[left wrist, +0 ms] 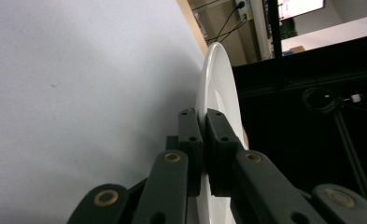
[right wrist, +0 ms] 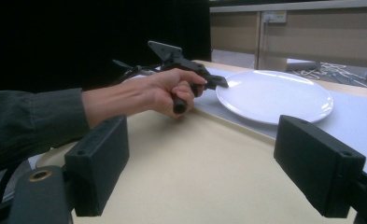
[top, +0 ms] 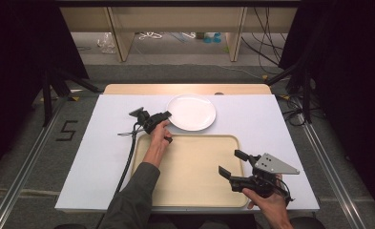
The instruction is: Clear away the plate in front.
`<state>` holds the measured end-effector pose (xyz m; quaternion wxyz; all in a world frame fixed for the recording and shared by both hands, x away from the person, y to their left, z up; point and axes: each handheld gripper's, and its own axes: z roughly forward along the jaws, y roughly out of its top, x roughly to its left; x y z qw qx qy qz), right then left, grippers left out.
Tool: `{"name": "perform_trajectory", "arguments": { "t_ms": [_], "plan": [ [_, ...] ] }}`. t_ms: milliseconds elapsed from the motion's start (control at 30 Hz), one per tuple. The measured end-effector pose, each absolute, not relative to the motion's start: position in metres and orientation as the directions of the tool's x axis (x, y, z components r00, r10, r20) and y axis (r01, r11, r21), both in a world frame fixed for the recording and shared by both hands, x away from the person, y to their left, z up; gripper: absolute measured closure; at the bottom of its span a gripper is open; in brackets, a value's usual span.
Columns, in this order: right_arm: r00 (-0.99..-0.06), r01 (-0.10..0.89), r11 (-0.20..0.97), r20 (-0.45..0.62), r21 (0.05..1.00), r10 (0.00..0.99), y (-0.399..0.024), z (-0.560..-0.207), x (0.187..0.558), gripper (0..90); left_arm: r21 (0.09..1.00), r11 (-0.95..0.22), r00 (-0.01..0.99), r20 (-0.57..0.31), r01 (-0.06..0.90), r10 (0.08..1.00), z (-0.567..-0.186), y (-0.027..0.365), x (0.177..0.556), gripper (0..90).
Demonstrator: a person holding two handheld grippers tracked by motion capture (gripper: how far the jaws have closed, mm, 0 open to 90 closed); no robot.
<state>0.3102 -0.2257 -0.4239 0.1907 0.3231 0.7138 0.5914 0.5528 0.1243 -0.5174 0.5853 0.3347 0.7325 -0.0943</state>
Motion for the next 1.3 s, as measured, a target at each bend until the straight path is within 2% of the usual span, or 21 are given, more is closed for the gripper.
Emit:
{"name": "perform_trajectory", "arguments": {
  "t_ms": [367,467,733,833,867,1300],
  "plan": [
    [-0.721,0.243,0.083,0.122,0.967,0.682,-0.226,-0.424,0.309,19.1,0.224,0.775,-0.046,-0.95,0.591,0.31,-0.501,0.143,0.528,85.5],
    [-0.718,0.251,0.085,0.127,0.964,0.684,-0.226,-0.423,0.309,19.1,0.198,0.795,-0.035,-0.963,0.573,0.266,-0.501,0.151,0.519,85.5],
    [-0.719,0.251,0.078,0.132,0.965,0.682,-0.225,-0.424,0.31,19.0,0.21,0.808,-0.03,-0.962,0.551,0.27,-0.501,0.166,0.49,85.6],
    [-0.717,0.266,0.098,0.129,0.959,0.685,-0.226,-0.424,0.309,19.0,0.198,0.814,-0.03,-0.966,0.546,0.256,-0.503,0.171,0.479,85.6],
    [-0.716,0.256,0.073,0.139,0.964,0.684,-0.225,-0.425,0.31,19.0,0.188,0.819,-0.03,-0.97,0.543,0.243,-0.503,0.173,0.475,85.4],
    [-0.713,0.255,0.063,0.144,0.965,0.686,-0.226,-0.425,0.31,19.1,0.182,0.807,-0.001,-0.975,0.563,0.22,-0.512,0.183,0.436,85.0]
  ]
}}
